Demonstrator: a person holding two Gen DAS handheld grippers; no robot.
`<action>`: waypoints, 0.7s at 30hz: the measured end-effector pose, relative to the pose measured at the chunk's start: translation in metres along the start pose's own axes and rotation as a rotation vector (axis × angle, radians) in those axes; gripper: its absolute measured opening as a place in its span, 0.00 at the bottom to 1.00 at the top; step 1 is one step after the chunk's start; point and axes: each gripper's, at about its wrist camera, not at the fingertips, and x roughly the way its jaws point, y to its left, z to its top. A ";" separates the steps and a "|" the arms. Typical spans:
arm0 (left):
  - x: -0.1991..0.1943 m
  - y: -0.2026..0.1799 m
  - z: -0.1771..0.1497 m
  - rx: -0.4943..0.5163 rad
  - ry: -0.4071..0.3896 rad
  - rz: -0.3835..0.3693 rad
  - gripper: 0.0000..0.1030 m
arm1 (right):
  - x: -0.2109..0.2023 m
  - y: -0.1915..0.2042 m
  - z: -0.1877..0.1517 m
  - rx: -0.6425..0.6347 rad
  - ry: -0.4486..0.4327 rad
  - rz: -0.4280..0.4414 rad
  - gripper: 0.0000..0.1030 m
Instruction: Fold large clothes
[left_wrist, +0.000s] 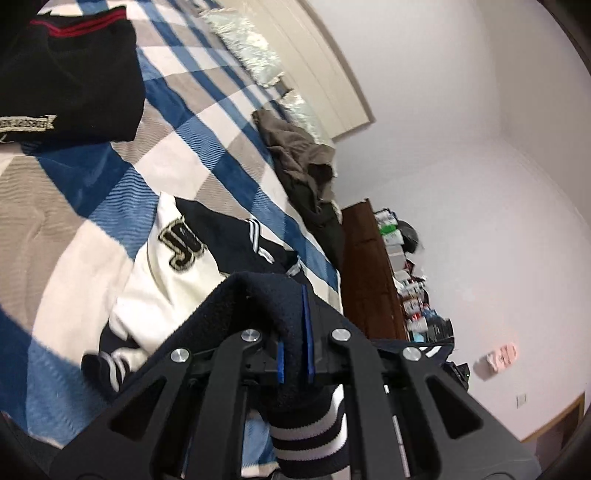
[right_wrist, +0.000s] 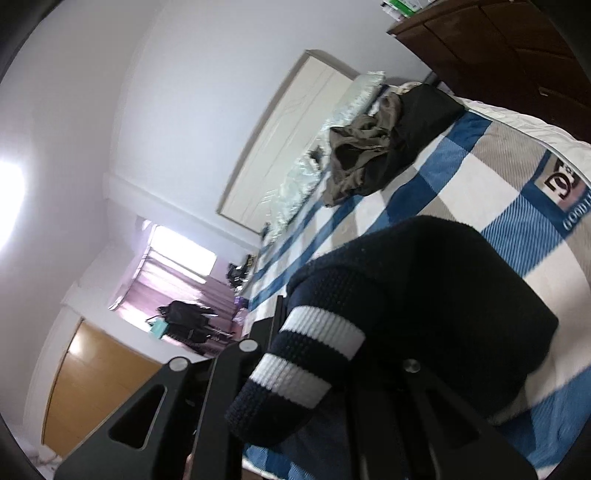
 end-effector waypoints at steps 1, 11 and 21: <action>0.008 0.003 0.008 -0.009 0.001 0.007 0.07 | 0.011 -0.002 0.007 0.003 0.004 -0.019 0.10; 0.142 0.087 0.079 -0.125 0.117 0.196 0.08 | 0.187 -0.084 0.057 -0.006 0.182 -0.366 0.10; 0.207 0.139 0.105 -0.153 0.205 0.270 0.11 | 0.283 -0.147 0.074 0.003 0.330 -0.506 0.11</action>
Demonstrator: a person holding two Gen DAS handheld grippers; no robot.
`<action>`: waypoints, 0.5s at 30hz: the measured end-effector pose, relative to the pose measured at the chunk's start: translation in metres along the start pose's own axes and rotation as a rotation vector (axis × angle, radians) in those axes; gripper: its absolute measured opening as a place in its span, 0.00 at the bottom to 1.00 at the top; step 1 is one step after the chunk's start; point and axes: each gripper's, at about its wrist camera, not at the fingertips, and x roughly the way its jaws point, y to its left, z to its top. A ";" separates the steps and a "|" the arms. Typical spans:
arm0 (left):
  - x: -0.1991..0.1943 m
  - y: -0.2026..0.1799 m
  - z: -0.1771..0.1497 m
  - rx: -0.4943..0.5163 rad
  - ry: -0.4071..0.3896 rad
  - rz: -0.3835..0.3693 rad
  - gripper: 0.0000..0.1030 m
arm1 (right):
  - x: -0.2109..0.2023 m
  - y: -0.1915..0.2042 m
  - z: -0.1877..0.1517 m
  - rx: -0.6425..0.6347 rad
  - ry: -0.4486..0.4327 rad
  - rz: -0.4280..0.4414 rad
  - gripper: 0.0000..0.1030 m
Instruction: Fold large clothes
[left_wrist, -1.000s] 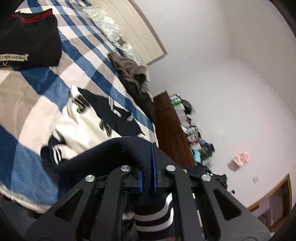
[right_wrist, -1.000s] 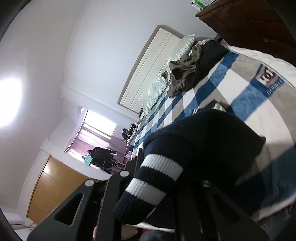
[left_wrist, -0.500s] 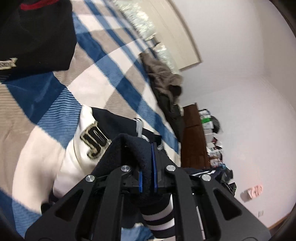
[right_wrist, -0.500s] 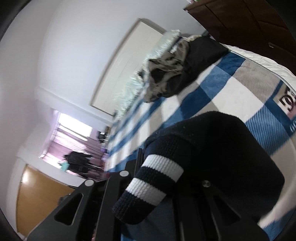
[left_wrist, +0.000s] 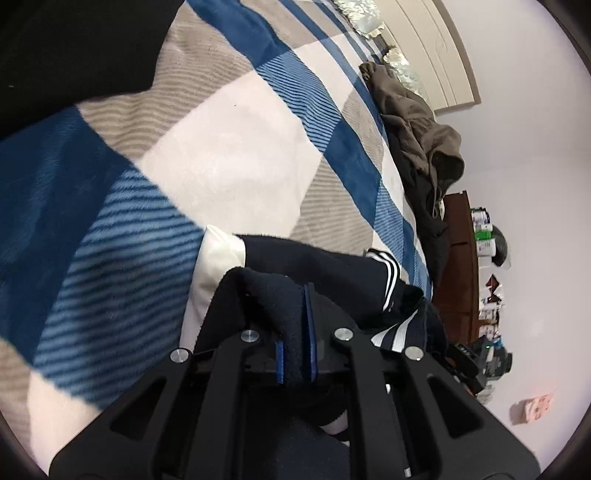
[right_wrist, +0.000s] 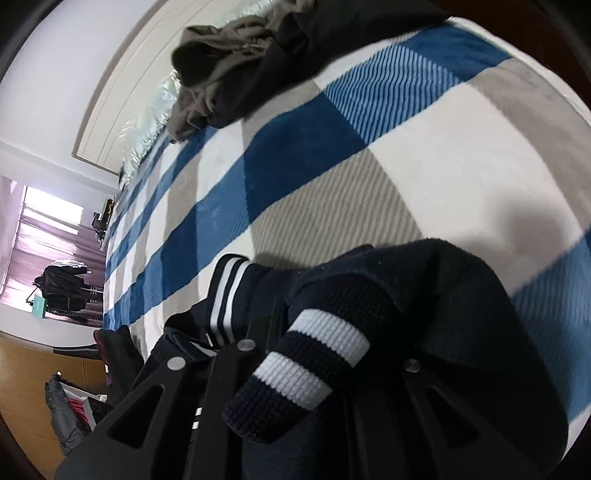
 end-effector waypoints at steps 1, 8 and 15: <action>0.002 0.000 0.001 0.005 0.006 0.009 0.11 | 0.004 0.001 0.001 -0.007 0.014 -0.019 0.11; -0.015 -0.016 -0.011 0.088 0.027 -0.073 0.92 | -0.023 0.019 -0.012 -0.095 0.032 0.036 0.71; -0.072 -0.033 -0.054 0.205 -0.011 0.044 0.93 | -0.095 0.050 -0.055 -0.293 -0.023 0.108 0.91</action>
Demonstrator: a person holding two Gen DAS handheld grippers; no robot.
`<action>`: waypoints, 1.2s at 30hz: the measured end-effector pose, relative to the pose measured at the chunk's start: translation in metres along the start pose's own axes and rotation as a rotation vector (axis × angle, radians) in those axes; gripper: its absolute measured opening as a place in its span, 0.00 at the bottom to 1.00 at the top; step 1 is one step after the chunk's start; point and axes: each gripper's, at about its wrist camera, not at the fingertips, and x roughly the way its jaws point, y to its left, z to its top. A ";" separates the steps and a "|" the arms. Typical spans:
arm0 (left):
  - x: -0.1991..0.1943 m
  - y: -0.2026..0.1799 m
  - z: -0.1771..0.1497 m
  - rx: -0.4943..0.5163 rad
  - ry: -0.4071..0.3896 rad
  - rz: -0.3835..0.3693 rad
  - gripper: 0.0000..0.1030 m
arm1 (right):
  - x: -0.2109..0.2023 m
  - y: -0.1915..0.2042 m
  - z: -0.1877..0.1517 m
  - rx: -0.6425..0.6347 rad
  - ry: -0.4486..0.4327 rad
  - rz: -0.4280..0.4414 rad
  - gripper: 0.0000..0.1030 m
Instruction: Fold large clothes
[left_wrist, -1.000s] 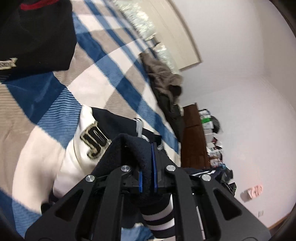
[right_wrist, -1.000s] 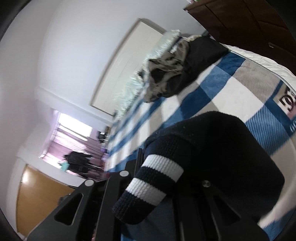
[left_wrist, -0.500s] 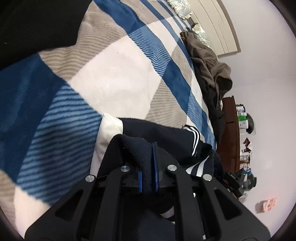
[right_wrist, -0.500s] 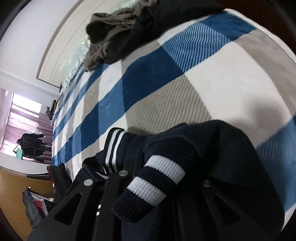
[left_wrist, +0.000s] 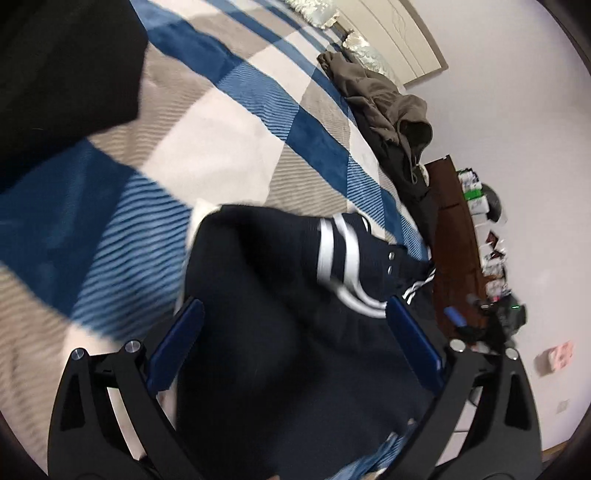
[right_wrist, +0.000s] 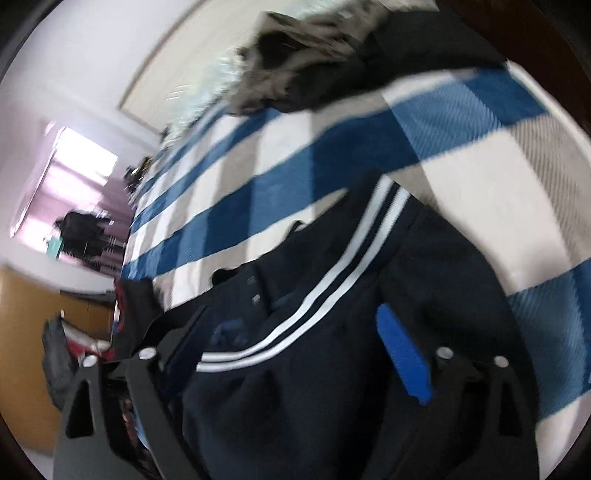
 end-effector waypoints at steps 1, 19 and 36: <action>-0.007 -0.003 -0.007 0.011 -0.008 0.014 0.93 | -0.007 0.006 -0.006 -0.024 -0.009 0.010 0.92; -0.049 -0.033 -0.174 0.251 -0.011 0.106 0.93 | -0.031 0.074 -0.152 -0.127 -0.024 -0.027 0.96; -0.013 -0.092 -0.186 0.493 -0.101 0.089 0.93 | 0.037 0.035 -0.165 -0.185 0.182 -0.139 0.96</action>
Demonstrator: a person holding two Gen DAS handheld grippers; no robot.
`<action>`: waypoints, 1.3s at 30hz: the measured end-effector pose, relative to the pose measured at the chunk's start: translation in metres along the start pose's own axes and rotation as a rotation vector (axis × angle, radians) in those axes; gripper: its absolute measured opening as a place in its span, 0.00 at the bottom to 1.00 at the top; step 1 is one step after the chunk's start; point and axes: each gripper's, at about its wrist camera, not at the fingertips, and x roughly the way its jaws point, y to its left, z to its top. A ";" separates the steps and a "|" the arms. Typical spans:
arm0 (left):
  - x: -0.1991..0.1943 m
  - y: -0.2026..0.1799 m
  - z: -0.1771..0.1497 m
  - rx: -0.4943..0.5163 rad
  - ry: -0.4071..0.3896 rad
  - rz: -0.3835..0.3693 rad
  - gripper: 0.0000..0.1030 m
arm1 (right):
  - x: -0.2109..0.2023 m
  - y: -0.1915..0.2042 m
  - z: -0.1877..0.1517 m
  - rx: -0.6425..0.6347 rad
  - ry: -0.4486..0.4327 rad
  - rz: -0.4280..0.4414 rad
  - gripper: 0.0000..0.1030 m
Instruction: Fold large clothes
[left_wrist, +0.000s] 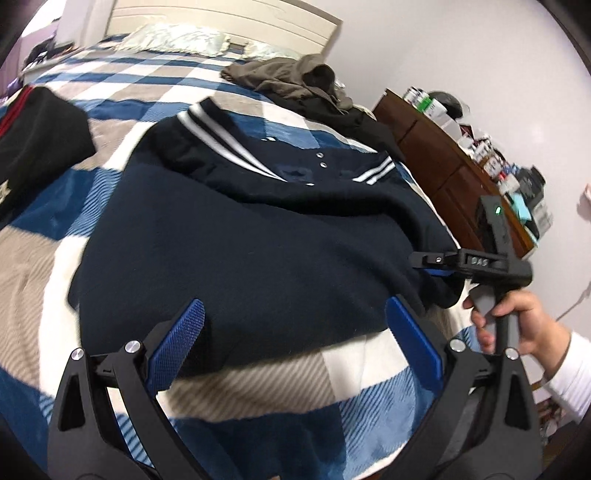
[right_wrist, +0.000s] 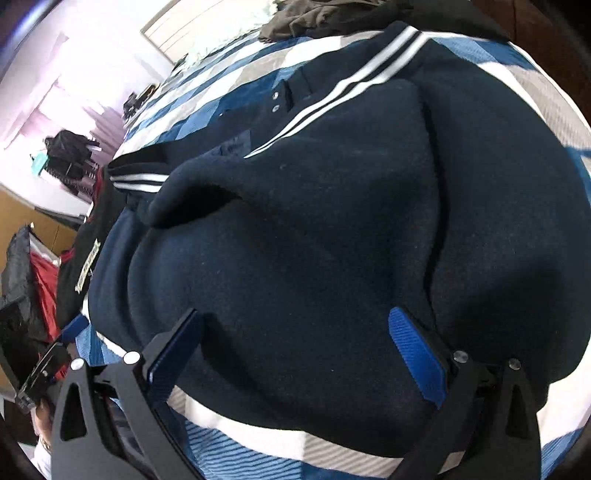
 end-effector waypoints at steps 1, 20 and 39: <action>0.005 -0.002 0.003 0.013 -0.002 0.000 0.93 | -0.003 0.006 0.003 -0.044 0.009 -0.009 0.96; 0.076 -0.034 0.007 0.194 -0.059 0.026 0.93 | 0.029 0.145 0.151 -0.806 0.065 -0.156 0.95; 0.089 -0.018 -0.004 0.172 0.023 -0.009 0.93 | 0.140 0.130 0.093 -0.912 0.352 -0.169 0.28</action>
